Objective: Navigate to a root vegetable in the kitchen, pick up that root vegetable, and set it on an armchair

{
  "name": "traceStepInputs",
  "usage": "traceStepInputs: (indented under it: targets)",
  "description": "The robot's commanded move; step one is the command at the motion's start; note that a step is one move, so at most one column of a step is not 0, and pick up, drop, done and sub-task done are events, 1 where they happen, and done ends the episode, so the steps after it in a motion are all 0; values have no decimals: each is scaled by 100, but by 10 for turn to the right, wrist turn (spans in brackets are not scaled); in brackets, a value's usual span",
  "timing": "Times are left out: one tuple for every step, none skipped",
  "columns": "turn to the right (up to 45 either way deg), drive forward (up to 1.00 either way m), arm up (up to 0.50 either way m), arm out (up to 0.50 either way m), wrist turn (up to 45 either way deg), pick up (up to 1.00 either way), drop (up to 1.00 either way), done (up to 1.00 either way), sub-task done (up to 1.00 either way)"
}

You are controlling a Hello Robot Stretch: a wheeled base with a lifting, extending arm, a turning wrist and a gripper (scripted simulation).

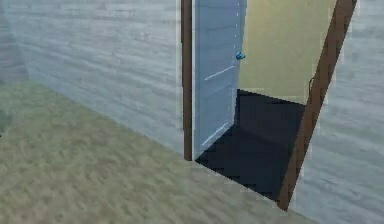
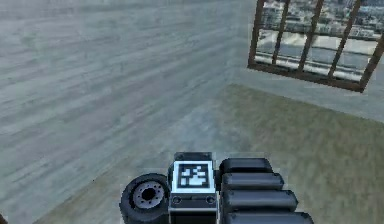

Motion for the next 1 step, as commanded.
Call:
traceStepInputs:
  targets:
    - [-90, 0, 0, 0, 0, 0, 0, 0, 0]
